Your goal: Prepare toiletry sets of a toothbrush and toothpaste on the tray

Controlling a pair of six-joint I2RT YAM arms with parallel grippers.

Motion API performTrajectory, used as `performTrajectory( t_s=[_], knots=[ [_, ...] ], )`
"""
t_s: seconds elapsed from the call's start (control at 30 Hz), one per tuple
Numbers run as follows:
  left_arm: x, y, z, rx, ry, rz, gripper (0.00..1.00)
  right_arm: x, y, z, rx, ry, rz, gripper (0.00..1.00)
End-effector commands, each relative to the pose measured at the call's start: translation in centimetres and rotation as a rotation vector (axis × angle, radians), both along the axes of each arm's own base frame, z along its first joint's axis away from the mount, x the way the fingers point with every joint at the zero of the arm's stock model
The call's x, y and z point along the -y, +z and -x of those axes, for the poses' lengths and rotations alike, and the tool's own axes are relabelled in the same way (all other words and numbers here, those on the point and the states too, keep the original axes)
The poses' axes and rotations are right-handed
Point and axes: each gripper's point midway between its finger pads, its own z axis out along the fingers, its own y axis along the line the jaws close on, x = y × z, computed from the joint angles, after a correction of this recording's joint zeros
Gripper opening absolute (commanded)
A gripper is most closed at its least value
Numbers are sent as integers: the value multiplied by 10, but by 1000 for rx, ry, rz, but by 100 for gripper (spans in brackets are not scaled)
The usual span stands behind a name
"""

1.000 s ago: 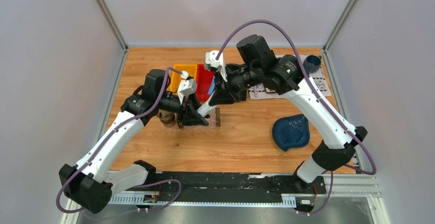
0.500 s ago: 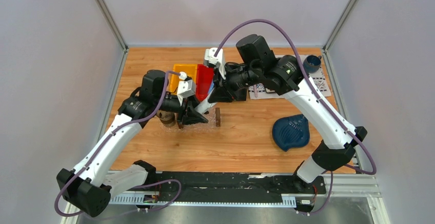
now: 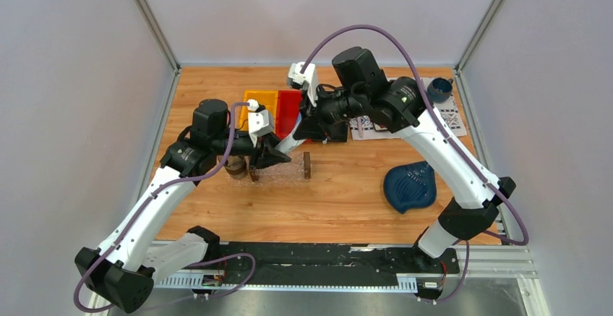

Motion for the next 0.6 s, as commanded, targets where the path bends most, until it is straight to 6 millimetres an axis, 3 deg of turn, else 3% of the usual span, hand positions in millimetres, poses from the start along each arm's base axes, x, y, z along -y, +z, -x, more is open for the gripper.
performTrajectory(
  t_s=[0.0, 0.03, 0.1, 0.13, 0.23, 0.27, 0.37, 0.57],
  knots=[
    [2, 20, -4, 83, 9, 45, 31, -1, 2, -29, 36, -107, 3, 0],
    [3, 20, -5, 82, 10, 45, 15, -2, 2, -29, 31, -103, 1, 0],
    [3, 19, -6, 79, 12, 39, 1, -3, 1, -29, 23, -102, 0, 1],
    [3, 18, -6, 72, 11, 36, 0, -3, 2, -29, 25, -101, -2, 4],
    [3, 19, -3, 65, 3, 42, 0, -1, 3, -29, 37, -102, -1, 27],
    [3, 20, -2, 67, 0, 45, 0, -1, 4, -29, 43, -104, -3, 39],
    [3, 22, 1, 67, -5, 59, 0, 5, 9, -30, 75, -116, -8, 53],
    [5, 23, 7, 45, -32, 75, 0, 11, 11, -25, 88, -104, -8, 57]
  ],
)
